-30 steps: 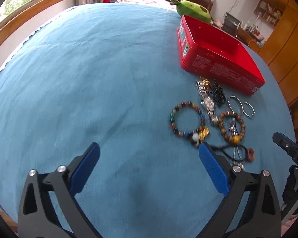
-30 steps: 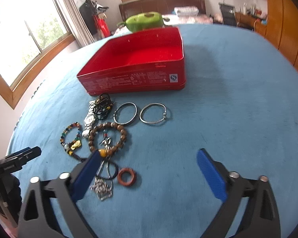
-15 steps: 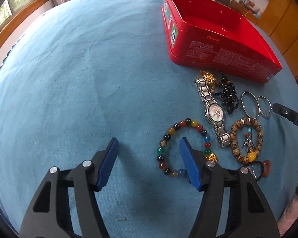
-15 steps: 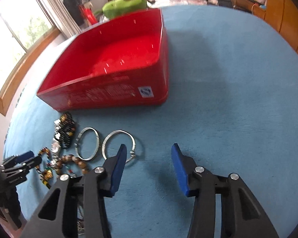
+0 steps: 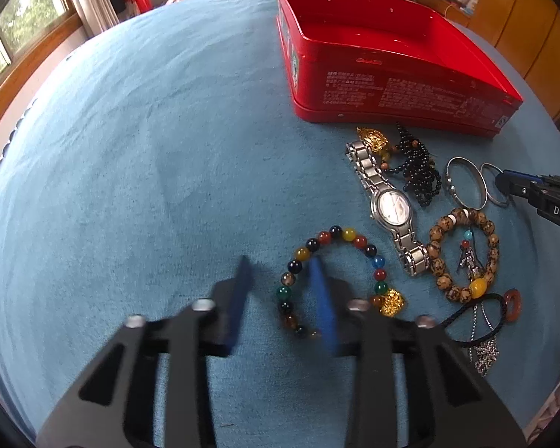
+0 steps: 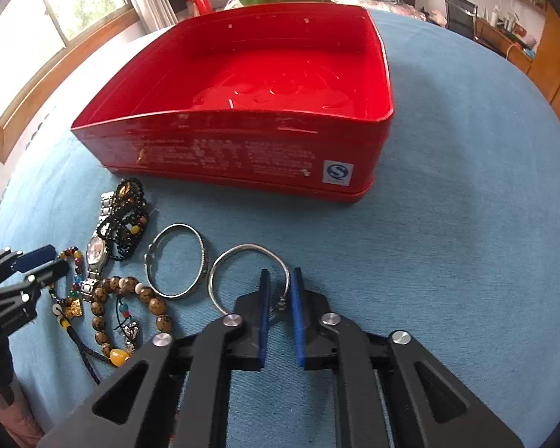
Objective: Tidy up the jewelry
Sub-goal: 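Grasp the multicolored bead bracelet with the left tool while the right tool grasps a silver bangle, then carry both items into the red box and open both tools, then withdraw both tools from the box back toward the jewelry, then grasp the large silver ring with the right tool, then grasp the black bead strand with the left tool while the right tool holds the ring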
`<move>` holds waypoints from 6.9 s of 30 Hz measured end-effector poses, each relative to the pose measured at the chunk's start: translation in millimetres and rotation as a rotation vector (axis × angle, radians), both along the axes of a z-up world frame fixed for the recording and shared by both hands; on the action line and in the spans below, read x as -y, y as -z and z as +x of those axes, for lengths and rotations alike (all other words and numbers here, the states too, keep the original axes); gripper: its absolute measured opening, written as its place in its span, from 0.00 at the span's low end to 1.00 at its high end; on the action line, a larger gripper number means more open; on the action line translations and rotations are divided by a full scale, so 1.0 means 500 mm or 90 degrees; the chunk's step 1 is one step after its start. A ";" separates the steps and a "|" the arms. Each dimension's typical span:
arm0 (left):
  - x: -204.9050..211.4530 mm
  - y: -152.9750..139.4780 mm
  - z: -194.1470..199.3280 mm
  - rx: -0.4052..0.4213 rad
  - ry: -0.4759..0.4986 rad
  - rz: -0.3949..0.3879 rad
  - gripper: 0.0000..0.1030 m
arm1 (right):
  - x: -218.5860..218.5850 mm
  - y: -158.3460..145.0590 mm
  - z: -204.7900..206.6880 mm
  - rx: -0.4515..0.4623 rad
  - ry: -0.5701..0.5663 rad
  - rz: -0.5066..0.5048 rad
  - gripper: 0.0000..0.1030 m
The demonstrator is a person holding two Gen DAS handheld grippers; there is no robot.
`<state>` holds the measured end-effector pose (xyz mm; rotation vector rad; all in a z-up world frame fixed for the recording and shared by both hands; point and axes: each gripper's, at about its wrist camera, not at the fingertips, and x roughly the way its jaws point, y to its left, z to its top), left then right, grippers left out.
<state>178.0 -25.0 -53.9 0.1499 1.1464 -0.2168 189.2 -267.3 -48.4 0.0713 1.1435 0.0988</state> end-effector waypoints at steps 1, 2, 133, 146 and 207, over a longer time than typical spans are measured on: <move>0.003 0.001 0.001 0.001 0.004 -0.003 0.08 | 0.004 -0.001 -0.003 0.000 0.001 0.007 0.06; 0.004 0.000 -0.001 0.000 0.004 -0.005 0.07 | 0.010 -0.002 -0.004 -0.001 0.006 0.019 0.06; -0.020 -0.045 0.000 0.041 -0.077 -0.069 0.76 | -0.075 -0.009 0.014 0.007 -0.020 0.078 0.02; 0.038 -0.062 0.015 0.008 -0.030 -0.159 0.58 | -0.041 -0.008 0.021 0.000 0.016 0.094 0.03; 0.194 -0.001 0.112 -0.025 -0.028 -0.206 0.13 | 0.012 0.000 0.022 0.023 0.053 0.092 0.03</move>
